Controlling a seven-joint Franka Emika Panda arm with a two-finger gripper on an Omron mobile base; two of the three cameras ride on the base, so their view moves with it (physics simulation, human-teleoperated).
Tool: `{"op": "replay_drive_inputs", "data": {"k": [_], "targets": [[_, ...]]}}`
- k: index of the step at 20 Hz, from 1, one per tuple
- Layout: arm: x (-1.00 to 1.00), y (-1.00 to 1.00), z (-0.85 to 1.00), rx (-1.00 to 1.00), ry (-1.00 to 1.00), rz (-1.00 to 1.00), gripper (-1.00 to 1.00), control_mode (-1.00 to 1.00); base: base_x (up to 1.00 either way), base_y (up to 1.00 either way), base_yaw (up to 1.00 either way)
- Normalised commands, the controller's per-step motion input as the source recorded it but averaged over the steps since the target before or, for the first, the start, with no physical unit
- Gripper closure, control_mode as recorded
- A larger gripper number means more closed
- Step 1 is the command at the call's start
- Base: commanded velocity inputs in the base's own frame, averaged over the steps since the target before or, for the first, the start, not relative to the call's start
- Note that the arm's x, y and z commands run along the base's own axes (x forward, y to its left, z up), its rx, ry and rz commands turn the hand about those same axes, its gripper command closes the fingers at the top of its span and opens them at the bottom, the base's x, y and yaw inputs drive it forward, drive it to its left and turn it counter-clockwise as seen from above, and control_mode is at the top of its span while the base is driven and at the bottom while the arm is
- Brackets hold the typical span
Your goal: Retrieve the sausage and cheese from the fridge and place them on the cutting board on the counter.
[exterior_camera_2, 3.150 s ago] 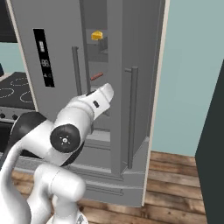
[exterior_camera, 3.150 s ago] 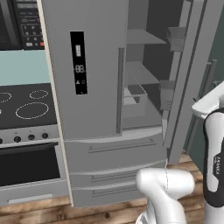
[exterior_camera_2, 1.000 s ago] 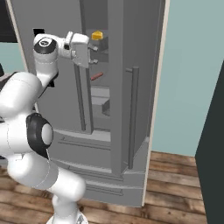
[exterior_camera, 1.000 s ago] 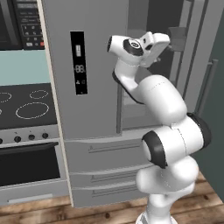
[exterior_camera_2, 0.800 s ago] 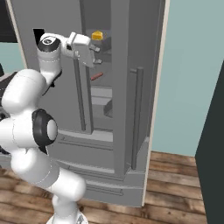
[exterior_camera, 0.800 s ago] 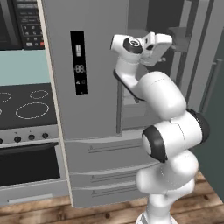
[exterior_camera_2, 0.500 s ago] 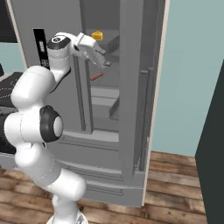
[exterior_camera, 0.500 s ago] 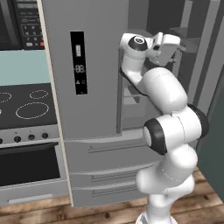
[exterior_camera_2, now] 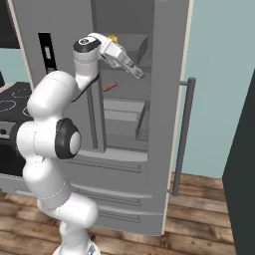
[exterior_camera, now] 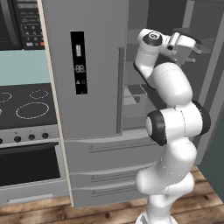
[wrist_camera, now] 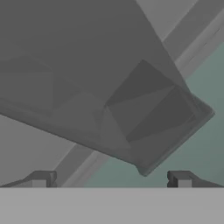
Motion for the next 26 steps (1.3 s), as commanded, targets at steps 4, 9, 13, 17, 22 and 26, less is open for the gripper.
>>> {"op": "replay_drive_inputs", "data": {"k": [4,9,13,17,22,26], "targets": [[-0.93,0.00,-0.06,0.06,-0.42,0.01,-1.00,-1.00,0.00,0.00,0.00],[-1.00,0.54,-0.01,0.00,-0.40,0.09,-1.00,-1.00,0.00,0.00,0.00],[-1.00,1.00,-0.02,-0.12,-0.21,0.22,-1.00,-1.00,0.00,0.00,0.00],[-0.98,1.00,-0.06,-0.14,-0.02,0.38,-1.00,-1.00,0.00,0.00,0.00],[-0.73,0.63,-0.07,-0.06,0.08,0.48,-1.00,-1.00,0.00,0.00,0.00],[-0.03,0.87,-0.03,0.04,0.07,0.32,-1.00,-1.00,0.00,0.00,0.00]]}}
